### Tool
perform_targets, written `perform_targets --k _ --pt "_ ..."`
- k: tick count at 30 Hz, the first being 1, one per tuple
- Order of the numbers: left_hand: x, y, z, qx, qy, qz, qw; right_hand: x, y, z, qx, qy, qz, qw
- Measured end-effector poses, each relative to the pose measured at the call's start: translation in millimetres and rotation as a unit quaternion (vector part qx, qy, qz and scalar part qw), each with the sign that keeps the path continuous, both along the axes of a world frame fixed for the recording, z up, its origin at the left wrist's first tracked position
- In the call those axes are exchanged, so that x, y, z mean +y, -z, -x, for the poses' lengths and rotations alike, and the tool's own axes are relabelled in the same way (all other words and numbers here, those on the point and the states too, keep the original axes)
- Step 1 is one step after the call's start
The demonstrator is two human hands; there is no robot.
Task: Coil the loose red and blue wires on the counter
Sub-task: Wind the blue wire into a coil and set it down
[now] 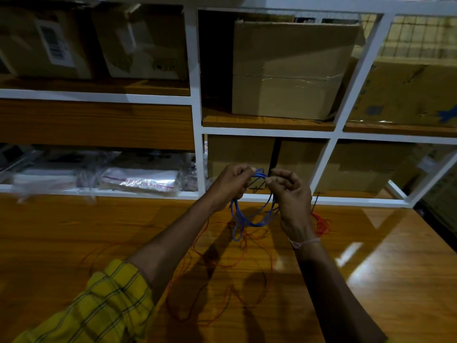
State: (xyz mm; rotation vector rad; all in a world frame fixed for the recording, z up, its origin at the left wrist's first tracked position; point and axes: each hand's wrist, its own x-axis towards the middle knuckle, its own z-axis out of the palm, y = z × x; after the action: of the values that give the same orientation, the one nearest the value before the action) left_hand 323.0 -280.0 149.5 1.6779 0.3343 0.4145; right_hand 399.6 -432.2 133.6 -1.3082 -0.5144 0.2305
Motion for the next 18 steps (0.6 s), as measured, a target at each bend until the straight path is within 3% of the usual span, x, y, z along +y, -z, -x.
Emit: perform_targets --k 5,10,18 --pt "0 -2 -2 0.029 -0.023 0.006 0.999 -3 4 8 -0.135 0.037 0.037 0.990" --pt "-3 -7 -1 0.021 -0.018 0.046 0.999 -4 11 12 -0.309 0.078 0.087 0.944" --pt "-6 -9 -3 0.006 0.011 0.108 0.994 4 19 14 -0.394 0.149 0.127 0.898"
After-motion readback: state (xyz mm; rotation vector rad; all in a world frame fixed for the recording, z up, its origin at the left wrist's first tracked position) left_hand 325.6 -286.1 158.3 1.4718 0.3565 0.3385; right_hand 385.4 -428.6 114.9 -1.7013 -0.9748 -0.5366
